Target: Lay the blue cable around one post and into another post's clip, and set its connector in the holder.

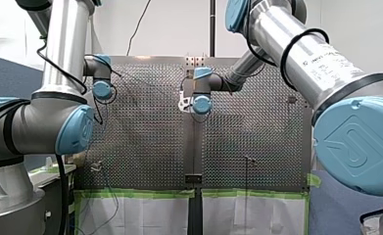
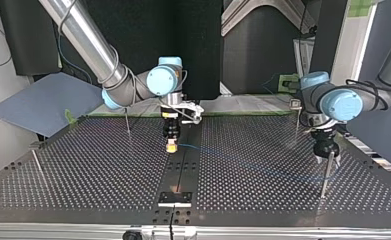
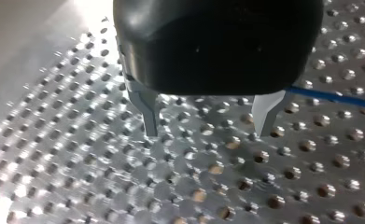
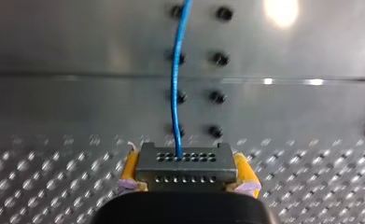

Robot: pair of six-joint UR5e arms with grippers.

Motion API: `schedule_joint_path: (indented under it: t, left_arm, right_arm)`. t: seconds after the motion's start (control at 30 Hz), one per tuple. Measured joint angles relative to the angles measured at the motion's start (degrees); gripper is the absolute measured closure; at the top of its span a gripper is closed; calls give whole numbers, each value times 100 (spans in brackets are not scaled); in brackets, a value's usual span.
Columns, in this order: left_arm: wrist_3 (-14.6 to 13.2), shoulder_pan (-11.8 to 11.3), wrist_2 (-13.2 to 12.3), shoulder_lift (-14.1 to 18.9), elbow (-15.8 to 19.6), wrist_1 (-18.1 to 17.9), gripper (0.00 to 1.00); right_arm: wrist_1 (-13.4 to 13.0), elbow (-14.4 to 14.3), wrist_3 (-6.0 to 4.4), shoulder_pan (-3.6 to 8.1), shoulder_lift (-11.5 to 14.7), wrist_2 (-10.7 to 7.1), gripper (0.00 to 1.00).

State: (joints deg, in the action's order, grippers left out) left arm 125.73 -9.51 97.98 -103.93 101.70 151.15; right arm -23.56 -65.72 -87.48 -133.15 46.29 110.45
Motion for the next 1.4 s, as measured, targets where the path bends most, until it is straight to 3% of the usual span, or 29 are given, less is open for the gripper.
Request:
schedule_joint_path:
  t: [0.23,0.77,0.97,1.4]
  left_arm:
    - [-2,0,-208,-216,-3,-24,0]
    - [-2,-26,-235,-235,-6,-58,0]
    - [-4,-7,-225,-235,-5,-50,0]
    - [-5,5,-223,-235,-4,-26,0]
  right_arm:
    - [-325,-324,29,89,0,274,100]
    - [-1130,-1131,-49,384,-12,992,100]
    - [-1450,-1450,-100,510,-18,1095,100]
    - [-2047,-2048,-286,803,-44,1136,100]
